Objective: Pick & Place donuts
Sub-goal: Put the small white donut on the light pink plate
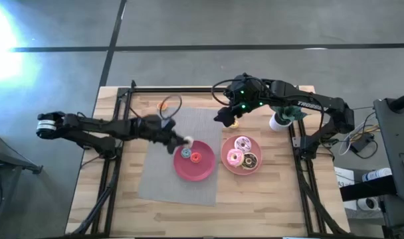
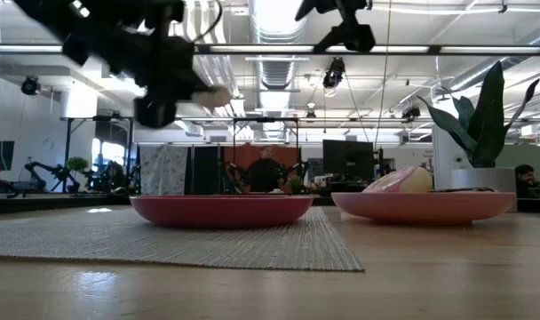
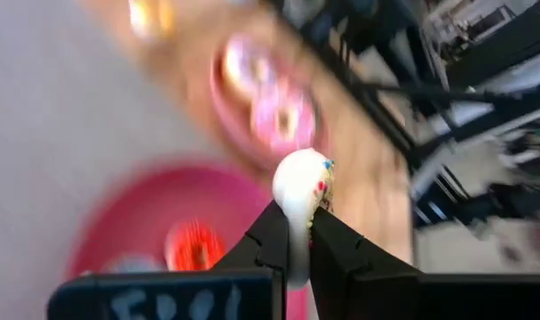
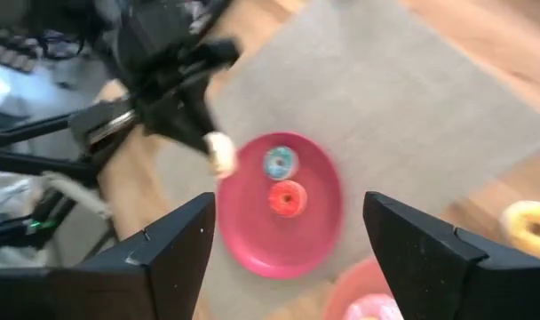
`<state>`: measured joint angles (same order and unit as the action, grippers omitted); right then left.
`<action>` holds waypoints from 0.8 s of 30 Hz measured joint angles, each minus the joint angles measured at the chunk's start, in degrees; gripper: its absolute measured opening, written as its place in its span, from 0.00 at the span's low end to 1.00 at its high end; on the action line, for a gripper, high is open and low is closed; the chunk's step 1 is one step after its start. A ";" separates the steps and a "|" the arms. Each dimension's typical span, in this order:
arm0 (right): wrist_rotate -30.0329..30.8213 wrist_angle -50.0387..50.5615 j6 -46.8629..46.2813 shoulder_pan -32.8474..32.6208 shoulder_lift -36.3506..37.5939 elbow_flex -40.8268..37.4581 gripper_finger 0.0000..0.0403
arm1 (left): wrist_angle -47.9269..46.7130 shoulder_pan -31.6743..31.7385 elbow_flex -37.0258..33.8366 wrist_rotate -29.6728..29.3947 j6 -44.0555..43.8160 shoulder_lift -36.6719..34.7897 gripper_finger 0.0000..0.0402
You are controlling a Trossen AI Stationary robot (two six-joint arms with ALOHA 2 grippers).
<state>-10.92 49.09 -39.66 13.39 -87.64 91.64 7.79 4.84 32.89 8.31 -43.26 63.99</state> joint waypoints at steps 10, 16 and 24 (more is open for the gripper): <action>2.17 0.85 0.40 -0.09 -0.16 0.04 0.67 | 11.26 -7.44 -13.62 -0.60 -17.93 1.39 0.02; 2.12 -0.53 -0.06 -0.09 -1.89 0.04 0.67 | 8.96 -8.40 -10.44 -1.74 -18.23 8.27 0.02; 2.05 -0.47 -0.22 -0.11 -2.38 0.04 0.67 | 3.72 -8.70 -2.21 1.03 -15.82 20.66 0.10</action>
<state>-8.87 48.62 -39.88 13.28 -90.02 91.68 11.51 -3.85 30.68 9.34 -59.08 84.64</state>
